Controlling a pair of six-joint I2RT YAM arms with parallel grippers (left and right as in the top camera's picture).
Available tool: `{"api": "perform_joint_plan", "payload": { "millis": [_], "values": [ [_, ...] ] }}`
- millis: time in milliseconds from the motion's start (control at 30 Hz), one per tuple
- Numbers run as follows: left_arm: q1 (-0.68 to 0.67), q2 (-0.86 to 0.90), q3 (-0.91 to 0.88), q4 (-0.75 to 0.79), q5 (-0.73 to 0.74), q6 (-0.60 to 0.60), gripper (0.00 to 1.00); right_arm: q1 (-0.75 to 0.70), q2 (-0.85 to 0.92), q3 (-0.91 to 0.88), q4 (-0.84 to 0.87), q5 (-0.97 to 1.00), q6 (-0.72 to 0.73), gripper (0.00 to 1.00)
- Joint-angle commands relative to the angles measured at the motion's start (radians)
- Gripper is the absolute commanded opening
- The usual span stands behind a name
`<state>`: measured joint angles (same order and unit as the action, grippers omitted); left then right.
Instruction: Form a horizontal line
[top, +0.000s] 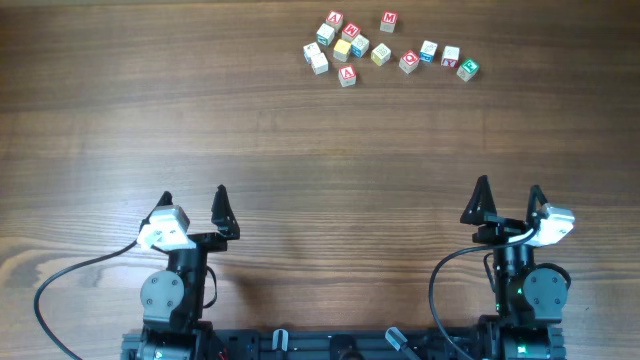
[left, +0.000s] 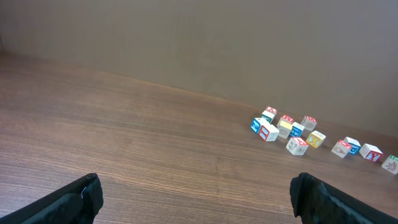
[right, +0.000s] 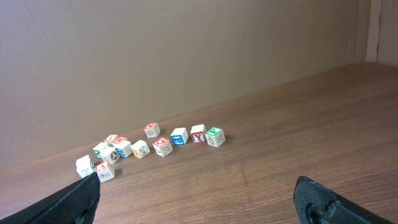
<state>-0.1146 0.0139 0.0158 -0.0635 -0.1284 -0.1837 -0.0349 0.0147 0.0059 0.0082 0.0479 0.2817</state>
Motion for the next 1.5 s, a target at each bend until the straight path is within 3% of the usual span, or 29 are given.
{"api": "perform_joint_plan", "payload": {
  "millis": [0, 633, 800, 933, 1133, 1333, 1467],
  "values": [
    [0.007, -0.005, -0.01, 0.001, 0.016, 0.02, 1.0, -0.006, -0.003, -0.001, 0.002, -0.013, -0.016, 1.0],
    [0.007, -0.005, -0.01, 0.012, -0.036, 0.019, 1.0, -0.006, -0.003, -0.001, 0.002, -0.013, -0.017, 0.99],
    [0.007, -0.005, -0.004, 0.178, 0.127, 0.019, 1.0, -0.006, -0.003, -0.001, 0.002, -0.013, -0.017, 1.0],
    [0.007, 0.007, 0.053, 0.113, 0.276, 0.019, 1.0, -0.006, -0.003, -0.001, 0.002, -0.013, -0.017, 1.0],
    [0.007, 0.19, 0.277, -0.076, 0.288, 0.02, 1.0, -0.006, -0.003, -0.001, 0.002, -0.013, -0.017, 1.0],
    [0.007, 0.573, 0.549, -0.152, 0.298, 0.019, 1.0, -0.006, -0.003, -0.001, 0.002, -0.013, -0.017, 1.0],
    [0.007, 0.783, 0.713, -0.209, 0.394, 0.015, 1.0, -0.006, -0.003, -0.001, 0.002, -0.013, -0.017, 1.0]
  ]
}}
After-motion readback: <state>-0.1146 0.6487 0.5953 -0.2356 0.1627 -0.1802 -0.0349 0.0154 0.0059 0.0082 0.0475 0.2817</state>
